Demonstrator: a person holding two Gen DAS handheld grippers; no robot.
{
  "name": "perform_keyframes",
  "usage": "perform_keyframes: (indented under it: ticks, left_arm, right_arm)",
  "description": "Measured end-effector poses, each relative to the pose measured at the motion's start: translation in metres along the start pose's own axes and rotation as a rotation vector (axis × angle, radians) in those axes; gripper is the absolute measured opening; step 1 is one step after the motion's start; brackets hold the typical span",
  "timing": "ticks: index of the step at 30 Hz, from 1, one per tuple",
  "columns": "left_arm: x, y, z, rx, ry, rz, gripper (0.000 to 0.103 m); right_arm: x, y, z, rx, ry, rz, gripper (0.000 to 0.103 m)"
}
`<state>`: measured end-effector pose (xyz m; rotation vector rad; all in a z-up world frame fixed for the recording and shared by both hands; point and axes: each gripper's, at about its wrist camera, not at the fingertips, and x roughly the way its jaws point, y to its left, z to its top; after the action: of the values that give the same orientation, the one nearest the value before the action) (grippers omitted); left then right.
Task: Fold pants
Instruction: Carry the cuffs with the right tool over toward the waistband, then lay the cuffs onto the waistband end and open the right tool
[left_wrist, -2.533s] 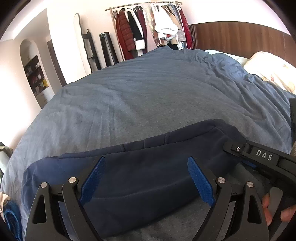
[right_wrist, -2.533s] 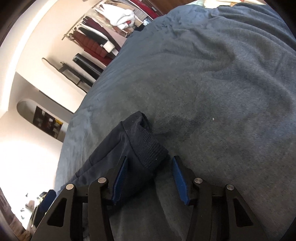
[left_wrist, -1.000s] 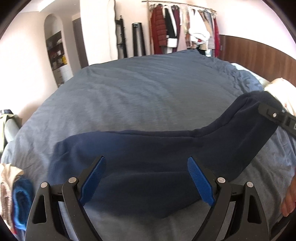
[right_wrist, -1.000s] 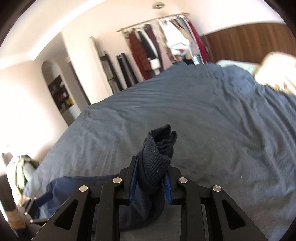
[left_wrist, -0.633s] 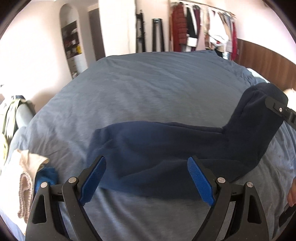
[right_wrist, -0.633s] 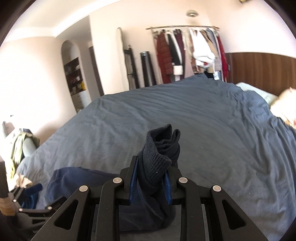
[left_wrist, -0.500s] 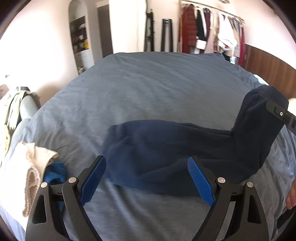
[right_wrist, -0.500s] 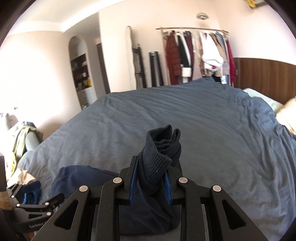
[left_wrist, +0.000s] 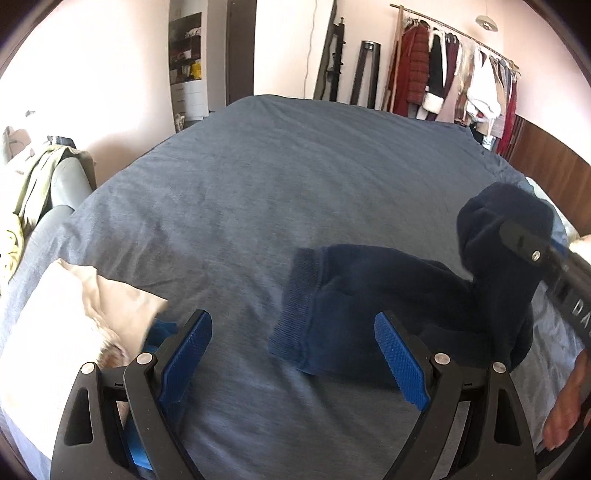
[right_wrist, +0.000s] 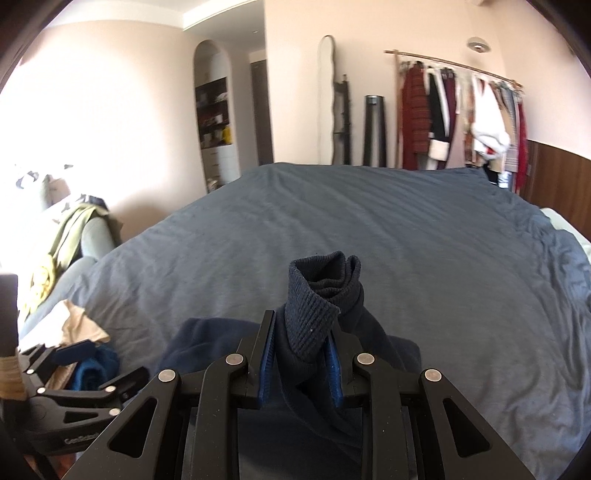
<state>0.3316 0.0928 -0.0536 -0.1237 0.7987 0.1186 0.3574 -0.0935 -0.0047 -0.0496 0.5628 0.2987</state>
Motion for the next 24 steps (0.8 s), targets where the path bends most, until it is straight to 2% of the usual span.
perform_keyframes:
  ticks: [13,16,21,24]
  left_arm:
    - [-0.003,0.040,0.007,-0.023,-0.026,0.058,0.090]
    - [0.001,0.044,0.009,-0.016,-0.029,0.082,0.090]
    - [0.010,0.053,0.011,-0.040,-0.013,0.064,0.090]
    - [0.009,0.058,0.013,-0.054,-0.028,0.084,0.090]
  right_arm:
    - [0.056,0.063,-0.012,-0.086,0.129,0.082,0.025]
    - [0.064,0.072,-0.016,-0.101,0.144,0.101,0.023]
    - [0.079,0.080,-0.019,-0.096,0.177,0.132,0.022]
    - [0.085,0.081,-0.019,-0.065,0.188,0.178,0.022]
